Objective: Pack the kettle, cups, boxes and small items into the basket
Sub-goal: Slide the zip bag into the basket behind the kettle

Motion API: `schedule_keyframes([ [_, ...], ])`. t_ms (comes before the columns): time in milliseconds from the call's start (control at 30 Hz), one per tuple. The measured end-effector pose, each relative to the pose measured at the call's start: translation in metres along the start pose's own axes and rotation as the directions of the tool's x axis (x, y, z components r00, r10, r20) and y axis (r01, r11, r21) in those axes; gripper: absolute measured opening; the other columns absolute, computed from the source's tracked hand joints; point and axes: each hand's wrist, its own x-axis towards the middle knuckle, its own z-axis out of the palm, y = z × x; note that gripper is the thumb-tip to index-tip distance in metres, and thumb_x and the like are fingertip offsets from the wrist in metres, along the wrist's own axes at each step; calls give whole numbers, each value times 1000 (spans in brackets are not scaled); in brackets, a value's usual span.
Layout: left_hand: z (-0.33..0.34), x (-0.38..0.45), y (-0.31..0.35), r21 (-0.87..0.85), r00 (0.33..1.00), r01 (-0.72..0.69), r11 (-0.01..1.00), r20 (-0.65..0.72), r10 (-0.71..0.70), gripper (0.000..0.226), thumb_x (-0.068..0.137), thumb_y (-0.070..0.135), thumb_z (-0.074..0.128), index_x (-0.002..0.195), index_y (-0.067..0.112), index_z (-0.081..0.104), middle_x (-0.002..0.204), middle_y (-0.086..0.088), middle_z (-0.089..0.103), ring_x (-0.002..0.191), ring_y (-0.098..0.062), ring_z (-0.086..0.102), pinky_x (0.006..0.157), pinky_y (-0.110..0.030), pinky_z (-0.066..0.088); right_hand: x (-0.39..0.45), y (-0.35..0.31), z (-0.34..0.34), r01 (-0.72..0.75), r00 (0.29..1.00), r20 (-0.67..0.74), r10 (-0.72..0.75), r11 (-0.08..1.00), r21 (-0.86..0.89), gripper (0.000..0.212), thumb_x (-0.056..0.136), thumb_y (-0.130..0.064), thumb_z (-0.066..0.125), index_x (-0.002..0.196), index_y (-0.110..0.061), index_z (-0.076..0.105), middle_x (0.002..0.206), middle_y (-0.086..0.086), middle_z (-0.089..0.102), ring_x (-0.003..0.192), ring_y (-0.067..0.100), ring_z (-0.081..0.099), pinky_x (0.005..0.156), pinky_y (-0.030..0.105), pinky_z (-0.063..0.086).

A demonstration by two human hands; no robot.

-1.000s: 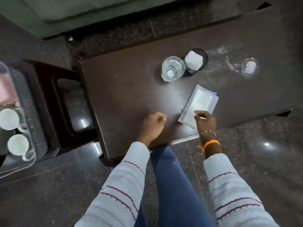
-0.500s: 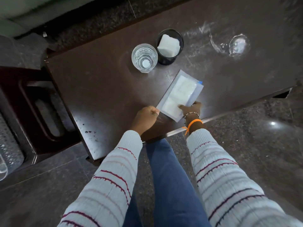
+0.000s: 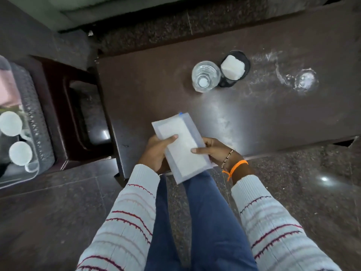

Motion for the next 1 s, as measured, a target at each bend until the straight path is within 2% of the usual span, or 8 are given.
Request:
schedule_keyframes([
  [167, -58, -25, 12, -369, 981, -171, 913, -147, 124, 33, 86, 5, 59, 118, 11, 57, 105, -4, 67, 95, -19, 64, 77, -33, 54, 10, -30, 63, 104, 995, -4, -104, 994, 31, 16, 85, -4, 57, 83, -18, 64, 64, -12, 71, 60, 1, 63, 56, 12, 51],
  [333, -111, -52, 31, -608, 946, -317, 728, -257, 197, 46, 90, 10, 56, 135, 10, 46, 132, -10, 58, 121, -25, 56, 102, -43, 45, 21, -47, 126, 152, 984, 79, -162, 981, 119, 21, 88, -9, 53, 95, -27, 61, 89, -12, 69, 87, 8, 64, 73, 28, 56],
  [433, -148, -69, 49, -660, 914, -403, 634, -325, 243, 39, 91, 9, 53, 130, 10, 50, 130, -11, 60, 117, -24, 59, 100, -42, 47, 30, -58, 179, 251, 967, 42, -252, 968, 17, 26, 88, -4, 54, 107, -21, 57, 98, -6, 67, 91, 12, 64, 65, 25, 58],
  [533, -178, -83, 67, -629, 881, -472, 618, -325, 343, 23, 91, 5, 52, 107, 17, 62, 101, 1, 74, 94, -13, 70, 79, -29, 58, 41, -77, 215, 352, 935, -36, -354, 934, -57, 24, 89, -2, 52, 104, -20, 56, 83, -12, 71, 75, 5, 67, 57, 19, 56],
  [600, -210, -92, 76, -568, 854, -520, 638, -371, 366, 22, 90, 3, 53, 98, 21, 63, 88, 9, 75, 87, -7, 70, 78, -23, 57, 54, -92, 242, 398, 913, -60, -404, 913, -94, 25, 89, 0, 49, 101, -21, 56, 75, -16, 72, 65, -1, 65, 53, 16, 54],
  [733, -269, -100, 89, -363, 791, -573, 735, -478, 381, 21, 88, 1, 56, 102, 16, 60, 93, 3, 67, 94, -14, 62, 95, -28, 48, 80, -129, 300, 479, 863, -114, -492, 869, -121, 28, 89, 1, 51, 108, -18, 54, 86, -13, 69, 73, 0, 65, 63, 20, 56],
  [867, -307, -94, 97, -230, 773, -528, 817, -529, 351, 18, 87, 5, 58, 101, 16, 62, 93, -6, 61, 92, -21, 57, 94, -36, 46, 111, -161, 366, 550, 816, -131, -563, 826, -123, 27, 87, 6, 51, 96, -19, 54, 66, -16, 69, 68, 0, 62, 56, 17, 53],
  [1000, -324, -80, 103, -195, 779, -507, 840, -520, 350, 19, 87, 2, 56, 91, 19, 63, 89, -8, 61, 84, -19, 58, 92, -36, 47, 150, -179, 432, 586, 769, -128, -626, 771, -251, 31, 84, 7, 53, 94, -20, 44, 88, -3, 62, 74, 5, 59, 71, 23, 52],
])
